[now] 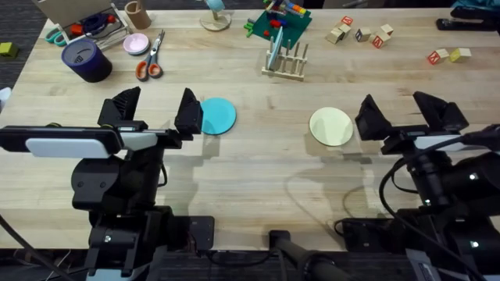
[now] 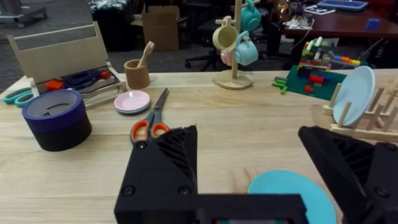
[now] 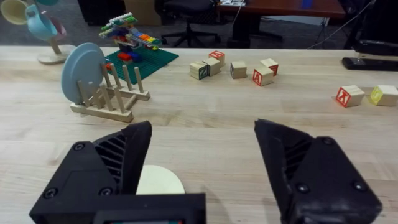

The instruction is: Pick up the plates from the table one by one and place each into a slot on the dish rack.

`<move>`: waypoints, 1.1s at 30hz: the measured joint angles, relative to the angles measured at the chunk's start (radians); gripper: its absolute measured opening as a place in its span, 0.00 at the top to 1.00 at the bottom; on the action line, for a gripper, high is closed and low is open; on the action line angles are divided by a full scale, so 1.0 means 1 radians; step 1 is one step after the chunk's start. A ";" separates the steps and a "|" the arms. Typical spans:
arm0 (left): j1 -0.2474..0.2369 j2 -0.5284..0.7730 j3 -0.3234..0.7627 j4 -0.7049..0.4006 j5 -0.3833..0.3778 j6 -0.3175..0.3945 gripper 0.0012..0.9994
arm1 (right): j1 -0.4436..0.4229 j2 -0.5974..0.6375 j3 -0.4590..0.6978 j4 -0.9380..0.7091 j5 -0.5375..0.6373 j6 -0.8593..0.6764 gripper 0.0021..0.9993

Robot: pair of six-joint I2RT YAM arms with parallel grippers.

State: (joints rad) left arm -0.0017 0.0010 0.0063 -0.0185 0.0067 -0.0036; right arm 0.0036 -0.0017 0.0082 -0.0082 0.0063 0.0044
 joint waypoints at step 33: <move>0.000 0.437 0.705 -0.599 -0.020 -0.101 0.01 | 0.000 0.456 0.546 -0.217 -0.001 0.015 0.00</move>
State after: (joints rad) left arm -0.0021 0.4375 0.7108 -0.6177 -0.0131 -0.1049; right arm 0.0036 0.4545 0.5541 -0.2256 0.0055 0.0193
